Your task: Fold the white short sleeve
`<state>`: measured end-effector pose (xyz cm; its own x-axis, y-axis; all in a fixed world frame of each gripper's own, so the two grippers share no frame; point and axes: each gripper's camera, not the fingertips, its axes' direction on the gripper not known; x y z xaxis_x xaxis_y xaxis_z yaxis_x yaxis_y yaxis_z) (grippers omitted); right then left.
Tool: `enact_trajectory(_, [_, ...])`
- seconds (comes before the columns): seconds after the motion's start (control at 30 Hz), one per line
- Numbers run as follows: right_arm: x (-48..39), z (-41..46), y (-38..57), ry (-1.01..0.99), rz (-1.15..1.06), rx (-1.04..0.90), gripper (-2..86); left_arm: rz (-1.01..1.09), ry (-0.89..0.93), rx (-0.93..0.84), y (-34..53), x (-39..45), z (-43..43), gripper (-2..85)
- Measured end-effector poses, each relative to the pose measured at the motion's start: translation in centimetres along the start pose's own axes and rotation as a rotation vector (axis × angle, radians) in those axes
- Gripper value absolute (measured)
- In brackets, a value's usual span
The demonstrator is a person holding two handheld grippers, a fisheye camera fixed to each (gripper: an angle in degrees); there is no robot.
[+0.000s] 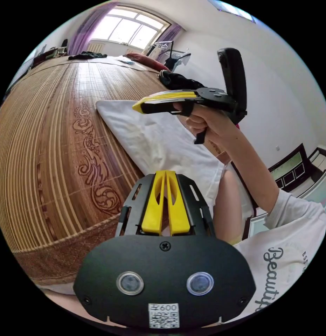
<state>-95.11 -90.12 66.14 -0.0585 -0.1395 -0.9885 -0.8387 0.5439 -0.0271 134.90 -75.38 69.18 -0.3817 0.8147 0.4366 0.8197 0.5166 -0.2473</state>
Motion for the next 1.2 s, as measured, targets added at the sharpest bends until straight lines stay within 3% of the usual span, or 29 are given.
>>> enact_trajectory(0.17, [3.8, 4.6, -1.2, -0.028, 0.043, -0.096, -0.9, 0.015, 0.131, 0.112, -0.2, 3.3, -2.9, 0.2])
enact_trajectory(0.23, [5.4, 5.9, -0.9, -0.029, 0.043, -0.146, -0.9, 0.017, 0.104, 0.05, 0.0, 4.6, -2.1, 0.2])
enact_trajectory(0.47, [11.2, 4.4, 3.4, -0.144, 0.13, -0.156, -0.9, -0.012, 0.108, 0.218, 1.2, 7.5, -7.7, 0.2])
enact_trajectory(0.5, [11.3, 4.2, 3.9, -0.14, 0.131, -0.152, -0.9, -0.013, 0.132, 0.195, 1.2, 7.7, -7.8, 0.2])
enact_trajectory(0.57, [11.3, 3.3, 6.1, -0.104, 0.126, -0.127, -0.9, -0.012, 0.194, -0.077, 1.8, 8.6, -4.9, 0.3])
enact_trajectory(0.63, [10.8, 2.5, 7.8, -0.056, 0.093, -0.102, -0.9, 0.03, 0.131, -0.213, 3.6, 10.0, -3.4, 0.5])
enact_trajectory(0.7, [10.2, 1.3, 9.7, -0.014, 0.049, -0.082, -0.9, 0.071, 0.107, -0.145, 4.3, 10.9, -6.2, 0.9])
enact_trajectory(0.83, [8.9, -6.9, 16.1, 0.062, 0.002, 0.119, -0.9, -0.114, 0.246, 0.013, 1.3, 5.9, -14.3, 4.2])
enact_trajectory(0.97, [6.9, -16.7, 25.3, -0.048, -0.049, 0.223, -0.8, -0.305, 0.452, 0.119, -1.4, -2.1, -17.8, 9.9])
enact_trajectory(1.1, [3.8, -23.4, 37.2, -0.098, -0.028, 0.371, -0.4, -0.322, 0.44, 0.068, -3.9, -5.0, -17.3, 9.5])
enact_trajectory(1.2, [0.2, -25.9, 48.0, -0.003, -0.027, 0.53, 1.2, -0.333, 0.531, 0.063, -4.8, -6.2, -16.5, 8.4])
